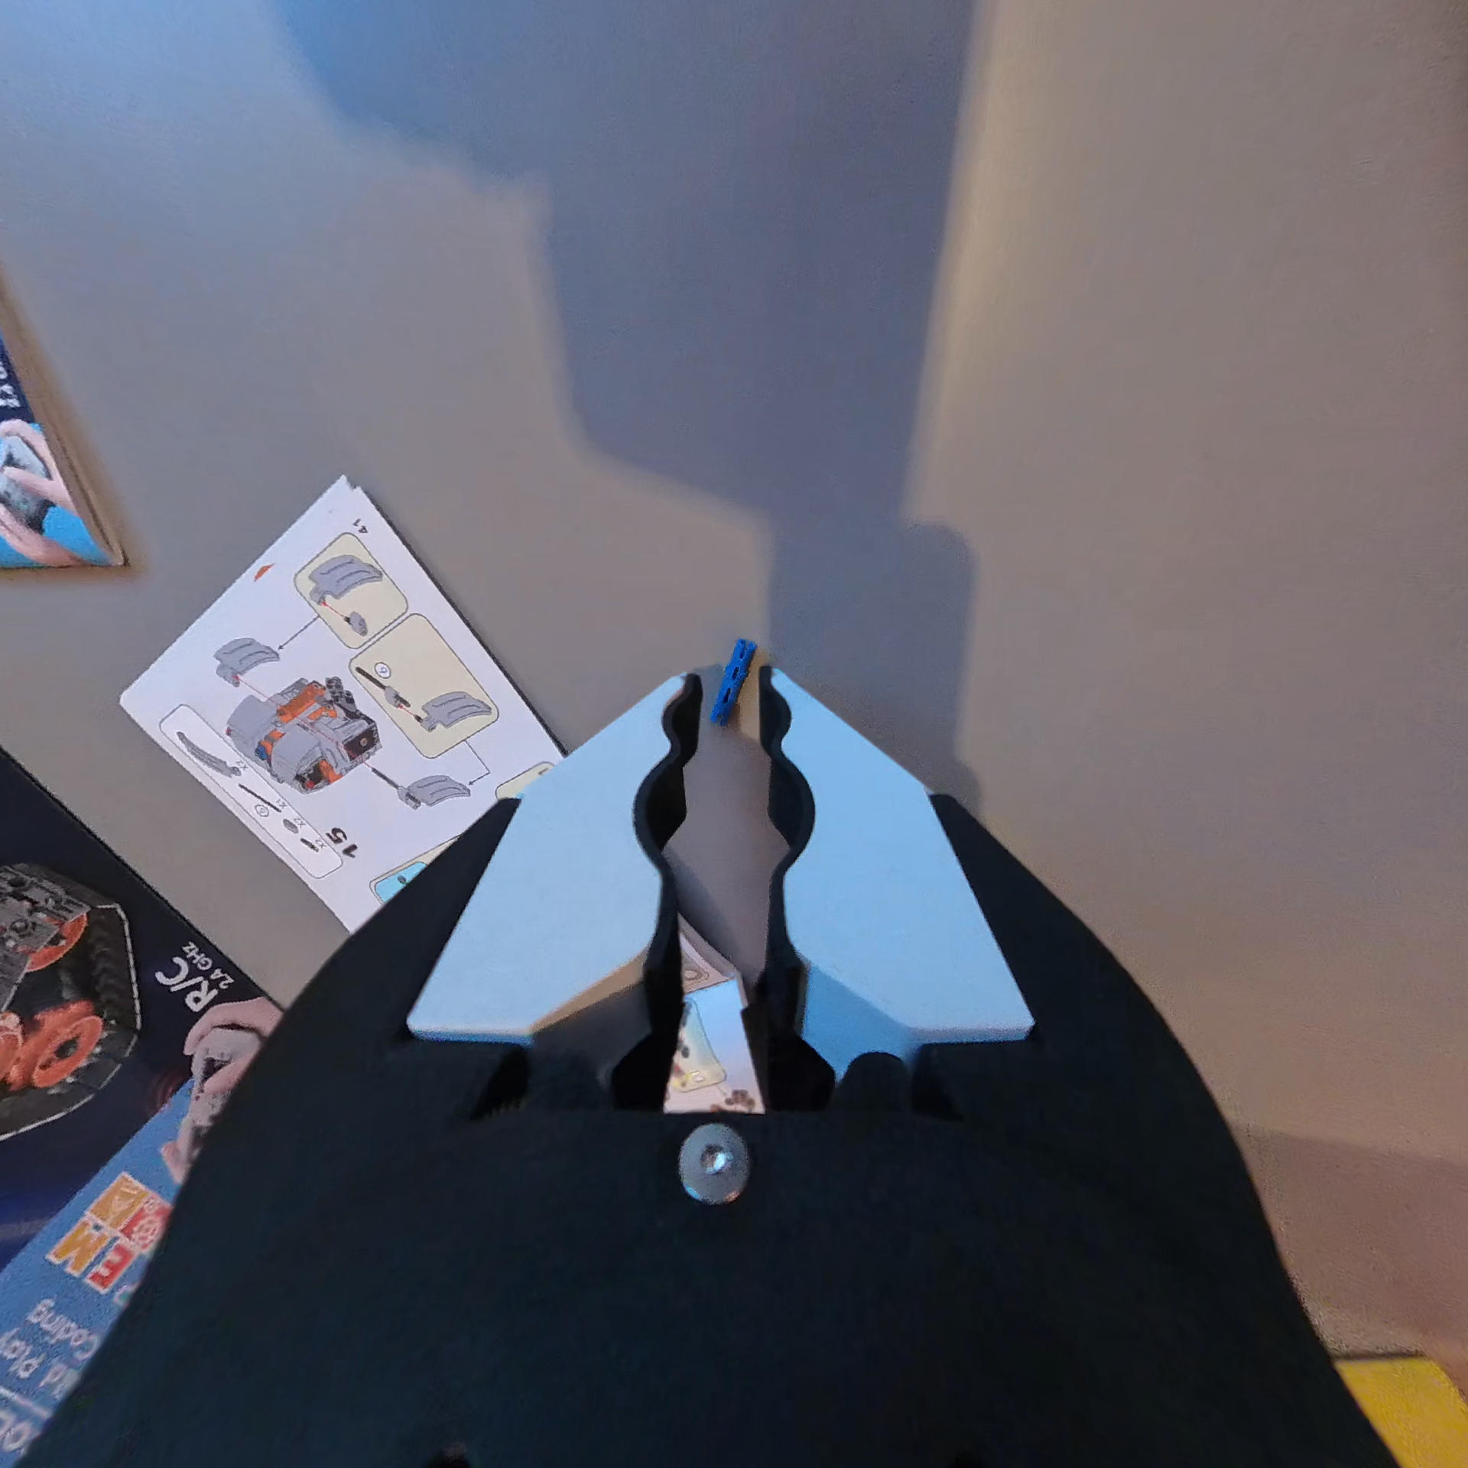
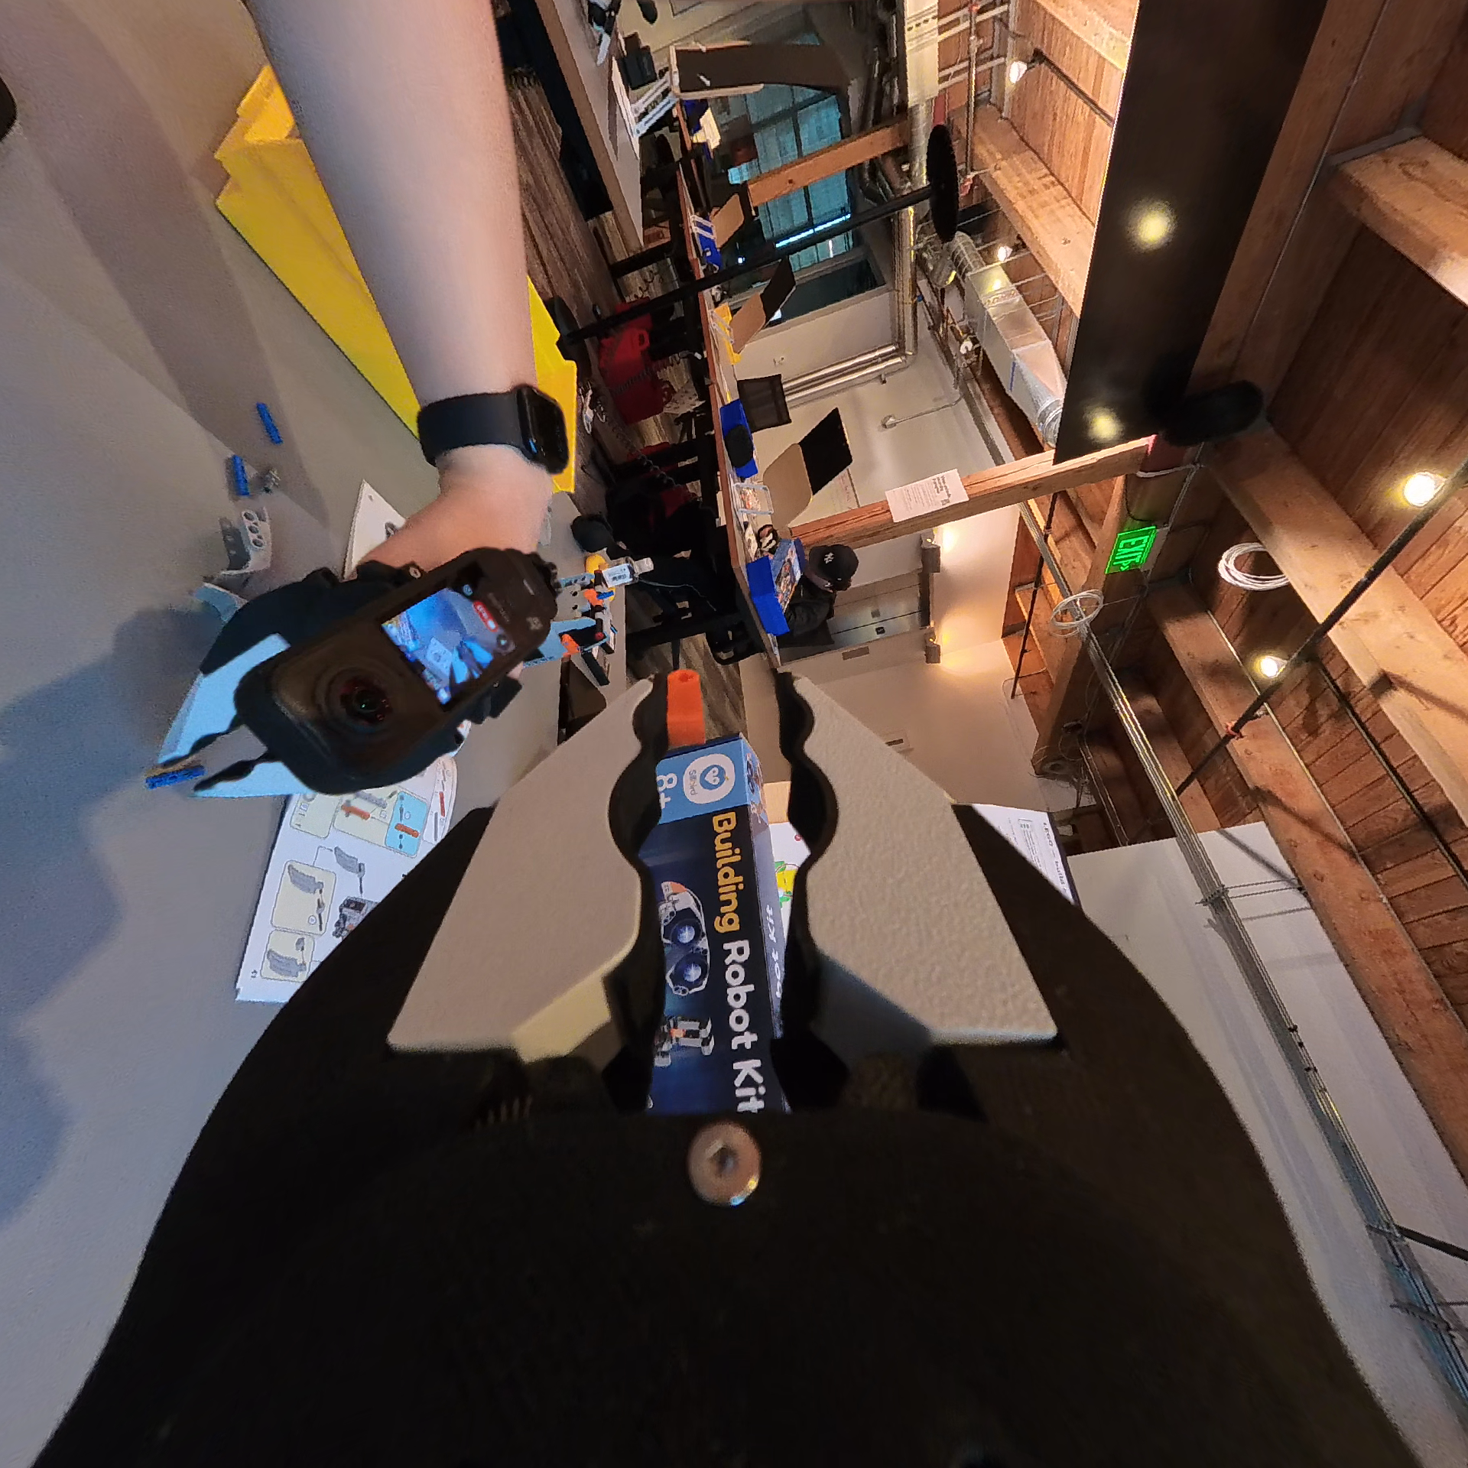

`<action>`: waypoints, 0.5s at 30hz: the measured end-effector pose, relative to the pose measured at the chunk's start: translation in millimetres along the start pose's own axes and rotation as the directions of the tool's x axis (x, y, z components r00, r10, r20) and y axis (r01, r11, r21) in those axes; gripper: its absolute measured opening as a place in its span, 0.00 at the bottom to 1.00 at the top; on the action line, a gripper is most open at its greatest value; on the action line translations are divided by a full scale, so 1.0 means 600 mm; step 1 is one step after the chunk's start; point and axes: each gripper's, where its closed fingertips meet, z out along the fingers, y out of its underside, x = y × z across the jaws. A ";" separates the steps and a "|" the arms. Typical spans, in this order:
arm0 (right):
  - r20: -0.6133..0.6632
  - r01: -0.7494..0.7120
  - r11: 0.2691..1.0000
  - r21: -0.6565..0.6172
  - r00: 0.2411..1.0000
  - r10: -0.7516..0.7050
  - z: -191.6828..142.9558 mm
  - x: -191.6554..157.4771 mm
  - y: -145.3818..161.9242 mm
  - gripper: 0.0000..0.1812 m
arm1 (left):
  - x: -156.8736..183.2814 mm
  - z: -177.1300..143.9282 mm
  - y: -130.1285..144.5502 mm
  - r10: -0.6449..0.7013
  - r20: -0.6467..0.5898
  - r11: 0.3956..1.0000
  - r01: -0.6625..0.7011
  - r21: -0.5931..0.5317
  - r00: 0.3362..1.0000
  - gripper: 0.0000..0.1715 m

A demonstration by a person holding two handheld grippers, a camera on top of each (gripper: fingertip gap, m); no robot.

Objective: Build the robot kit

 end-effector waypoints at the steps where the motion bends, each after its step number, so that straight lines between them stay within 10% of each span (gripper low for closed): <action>1: 0.000 -0.003 1.000 0.001 1.000 0.003 0.000 0.000 0.000 0.15 | -0.001 0.002 0.002 0.000 -0.007 1.000 0.000 -0.006 1.000 0.06; 15: 0.005 -0.010 1.000 -0.002 1.000 0.010 -0.002 0.000 0.011 0.14 | 0.002 0.012 -0.011 -0.138 -0.057 0.989 0.140 0.042 0.989 0.01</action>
